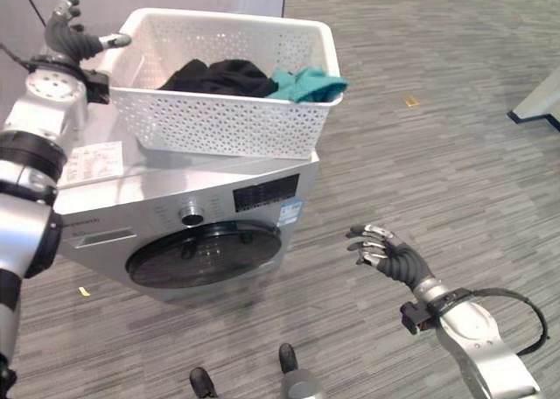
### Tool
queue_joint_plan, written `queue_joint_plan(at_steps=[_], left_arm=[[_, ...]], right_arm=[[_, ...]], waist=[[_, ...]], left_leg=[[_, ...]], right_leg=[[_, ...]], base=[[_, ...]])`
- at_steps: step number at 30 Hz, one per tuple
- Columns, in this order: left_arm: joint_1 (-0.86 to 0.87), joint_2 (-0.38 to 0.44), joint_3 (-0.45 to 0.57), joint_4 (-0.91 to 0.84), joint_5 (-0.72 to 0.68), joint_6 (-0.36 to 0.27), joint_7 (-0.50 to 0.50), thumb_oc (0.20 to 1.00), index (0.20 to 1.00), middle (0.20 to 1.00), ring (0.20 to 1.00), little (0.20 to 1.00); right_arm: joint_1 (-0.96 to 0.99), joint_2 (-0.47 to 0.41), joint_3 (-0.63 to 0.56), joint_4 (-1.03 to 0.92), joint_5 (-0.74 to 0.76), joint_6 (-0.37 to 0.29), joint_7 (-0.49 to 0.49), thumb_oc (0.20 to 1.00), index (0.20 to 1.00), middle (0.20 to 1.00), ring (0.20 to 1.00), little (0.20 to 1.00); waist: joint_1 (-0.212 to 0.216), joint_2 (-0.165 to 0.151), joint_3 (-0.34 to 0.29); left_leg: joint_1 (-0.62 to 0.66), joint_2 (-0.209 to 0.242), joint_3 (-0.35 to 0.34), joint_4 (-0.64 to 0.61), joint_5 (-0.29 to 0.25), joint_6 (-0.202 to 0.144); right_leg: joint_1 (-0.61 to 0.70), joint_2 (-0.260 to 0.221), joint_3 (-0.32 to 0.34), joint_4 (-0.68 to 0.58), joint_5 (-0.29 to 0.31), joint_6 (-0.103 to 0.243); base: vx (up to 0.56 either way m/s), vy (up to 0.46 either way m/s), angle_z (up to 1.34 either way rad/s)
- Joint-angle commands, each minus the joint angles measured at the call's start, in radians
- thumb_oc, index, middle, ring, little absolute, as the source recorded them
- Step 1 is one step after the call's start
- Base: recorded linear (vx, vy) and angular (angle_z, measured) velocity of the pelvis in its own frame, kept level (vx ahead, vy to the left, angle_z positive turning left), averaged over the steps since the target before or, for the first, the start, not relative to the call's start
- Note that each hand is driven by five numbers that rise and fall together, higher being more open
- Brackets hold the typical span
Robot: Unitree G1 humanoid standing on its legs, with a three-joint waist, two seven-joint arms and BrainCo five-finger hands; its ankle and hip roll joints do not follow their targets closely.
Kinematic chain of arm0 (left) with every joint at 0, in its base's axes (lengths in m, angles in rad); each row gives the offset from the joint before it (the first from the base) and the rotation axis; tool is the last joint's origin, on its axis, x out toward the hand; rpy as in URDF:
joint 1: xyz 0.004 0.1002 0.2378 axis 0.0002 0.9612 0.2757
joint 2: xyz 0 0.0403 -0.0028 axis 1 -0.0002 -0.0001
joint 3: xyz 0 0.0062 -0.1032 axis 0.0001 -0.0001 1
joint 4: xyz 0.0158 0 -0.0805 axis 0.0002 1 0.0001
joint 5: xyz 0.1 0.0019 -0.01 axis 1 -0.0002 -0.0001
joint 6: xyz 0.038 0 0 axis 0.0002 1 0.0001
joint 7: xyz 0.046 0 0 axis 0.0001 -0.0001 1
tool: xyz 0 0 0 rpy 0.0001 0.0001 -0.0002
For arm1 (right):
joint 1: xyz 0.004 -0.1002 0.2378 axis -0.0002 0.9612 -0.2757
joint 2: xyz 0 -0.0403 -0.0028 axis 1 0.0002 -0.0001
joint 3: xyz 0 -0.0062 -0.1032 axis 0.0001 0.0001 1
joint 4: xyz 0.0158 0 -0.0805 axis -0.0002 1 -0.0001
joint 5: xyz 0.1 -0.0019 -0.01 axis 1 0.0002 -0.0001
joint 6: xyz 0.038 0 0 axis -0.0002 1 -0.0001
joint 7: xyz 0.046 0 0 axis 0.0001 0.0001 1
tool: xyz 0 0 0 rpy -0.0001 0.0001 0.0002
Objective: Grab the laundry basket,head to the washer,open it,put in the laundry and shut it.
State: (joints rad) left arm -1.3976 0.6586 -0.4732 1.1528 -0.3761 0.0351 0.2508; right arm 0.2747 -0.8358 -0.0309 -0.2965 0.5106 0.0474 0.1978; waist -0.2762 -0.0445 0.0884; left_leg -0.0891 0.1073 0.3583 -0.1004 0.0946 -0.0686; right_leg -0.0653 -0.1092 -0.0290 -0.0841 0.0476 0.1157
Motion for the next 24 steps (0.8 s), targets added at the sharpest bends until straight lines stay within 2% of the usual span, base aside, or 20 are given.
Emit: queue_joint_plan(at_steps=[1,9,13,14,17,19,20,21,22,23,24], left_arm=[[-0.13,-0.008,0.013,0.057,0.019,-0.053,0.015,1.0,1.0,1.0,1.0,1.0],[-0.148,-0.034,0.01,0.016,0.016,-0.07,0.038,1.0,1.0,1.0,1.0,1.0],[-0.196,-0.063,-0.001,-0.05,-0.019,-0.107,0.072,1.0,1.0,1.0,1.0,1.0],[-0.247,-0.062,-0.029,-0.088,-0.057,-0.13,0.072,1.0,1.0,1.0,1.0,1.0],[-0.299,-0.031,-0.071,-0.14,-0.084,-0.154,0.066,1.0,1.0,1.0,1.0,1.0],[-0.288,-0.007,-0.07,-0.205,-0.112,-0.178,0.064,1.0,1.0,1.0,1.0,1.0],[-0.269,0.001,-0.066,-0.277,-0.137,-0.201,0.065,1.0,1.0,1.0,1.0,1.0],[-0.264,0.001,-0.064,-0.282,-0.136,-0.199,0.067,1.0,1.0,1.0,1.0,1.0],[-0.19,-0.001,-0.025,-0.452,-0.18,-0.235,0.077,1.0,1.0,1.0,1.0,1.0],[-0.12,-0.016,0.007,-0.551,-0.191,-0.254,0.082,1.0,1.0,1.0,1.0,1.0],[0.022,-0.045,0.063,-0.737,-0.197,-0.278,0.081,1.0,1.0,1.0,1.0,1.0]], right_arm=[[-0.047,-0.082,-0.075,-0.026,-0.002,-0.055,0.005,0.2,0.2,0.2,0.2,0.2],[-0.1,-0.07,-0.035,-0.017,-0.021,-0.055,0.002,0.2,0.2,0.2,0.2,0.2],[-0.14,-0.072,-0.003,-0.003,-0.04,-0.064,-0.009,0.2,0.2,0.2,0.2,0.2],[-0.166,-0.081,0.015,0.003,-0.036,-0.063,-0.012,0.2,0.2,0.2,0.2,0.2],[-0.184,-0.086,0.029,0.006,-0.024,-0.062,-0.01,0.2,0.2,0.2,0.2,0.2],[-0.174,-0.076,0.033,0.004,-0.018,-0.064,-0.006,0.42,0.42,0.42,0.42,0.42],[-0.164,-0.064,0.031,0.005,-0.018,-0.066,-0.005,0.47,0.47,0.47,0.47,0.47],[-0.162,-0.064,0.03,0.004,-0.018,-0.066,-0.005,0.583,0.583,0.583,0.583,0.583],[-0.143,-0.033,0.024,0.011,-0.027,-0.064,-0.005,0.853,0.853,0.853,0.853,0.853],[-0.13,-0.007,0.022,0.021,-0.038,-0.061,-0.007,1.0,1.0,1.0,1.0,1.0],[-0.116,0.034,0.018,0.041,-0.052,-0.056,-0.011,1.0,1.0,1.0,1.0,1.0]], waist=[[0.043,0.034,0.032],[0.037,0.036,0.024],[0.032,0.04,0.01],[0.03,0.045,-0.001],[0.031,0.051,-0.01],[0.043,0.055,-0.018],[0.054,0.058,-0.019],[0.053,0.058,-0.02],[0.075,0.057,-0.022],[0.09,0.053,-0.023],[0.118,0.047,-0.022]], left_leg=[[0.163,0.034,-0.061,0.013,-0.158,-0.003],[0.185,0.032,-0.043,0.013,-0.165,0.002],[0.194,0.032,-0.044,0.013,-0.167,0.002],[0.198,0.032,-0.044,0.013,-0.168,0.0],[0.203,0.031,-0.046,0.013,-0.167,-0.001],[0.206,0.03,-0.053,0.013,-0.166,-0.001],[0.207,0.03,-0.06,0.013,-0.164,0.0],[0.207,0.03,-0.061,0.013,-0.164,0.0],[0.205,0.029,-0.081,0.013,-0.16,0.003],[0.202,0.028,-0.095,0.013,-0.157,0.005],[0.19,0.026,-0.121,0.013,-0.147,0.009]], right_leg=[[-0.005,-0.038,-0.048,0.006,0.016,0.064],[0.0,-0.036,-0.03,0.007,0.018,0.066],[0.009,-0.036,-0.032,0.007,0.014,0.066],[0.015,-0.036,-0.032,0.008,0.013,0.067],[0.023,-0.038,-0.034,0.008,0.013,0.068],[0.033,-0.041,-0.044,0.009,0.009,0.067],[0.039,-0.043,-0.051,0.01,0.007,0.067],[0.039,-0.043,-0.052,0.01,0.007,0.067],[0.052,-0.047,-0.069,0.014,0.0,0.062],[0.058,-0.049,-0.08,0.017,-0.005,0.059],[0.062,-0.053,-0.098,0.026,-0.011,0.05]], base=[[0.02,0.004,-0.03],[0.0,0.007,-0.09],[0.02,-0.005,-0.06],[0.02,-0.008,-0.05],[0.01,-0.002,-0.01],[0.0,-0.016,-0.04],[-0.01,-0.014,0.06],[-0.02,-0.034,0.16],[-0.03,-0.05,0.29],[-0.08,-0.088,0.28],[-0.06,-0.062,0.37]])
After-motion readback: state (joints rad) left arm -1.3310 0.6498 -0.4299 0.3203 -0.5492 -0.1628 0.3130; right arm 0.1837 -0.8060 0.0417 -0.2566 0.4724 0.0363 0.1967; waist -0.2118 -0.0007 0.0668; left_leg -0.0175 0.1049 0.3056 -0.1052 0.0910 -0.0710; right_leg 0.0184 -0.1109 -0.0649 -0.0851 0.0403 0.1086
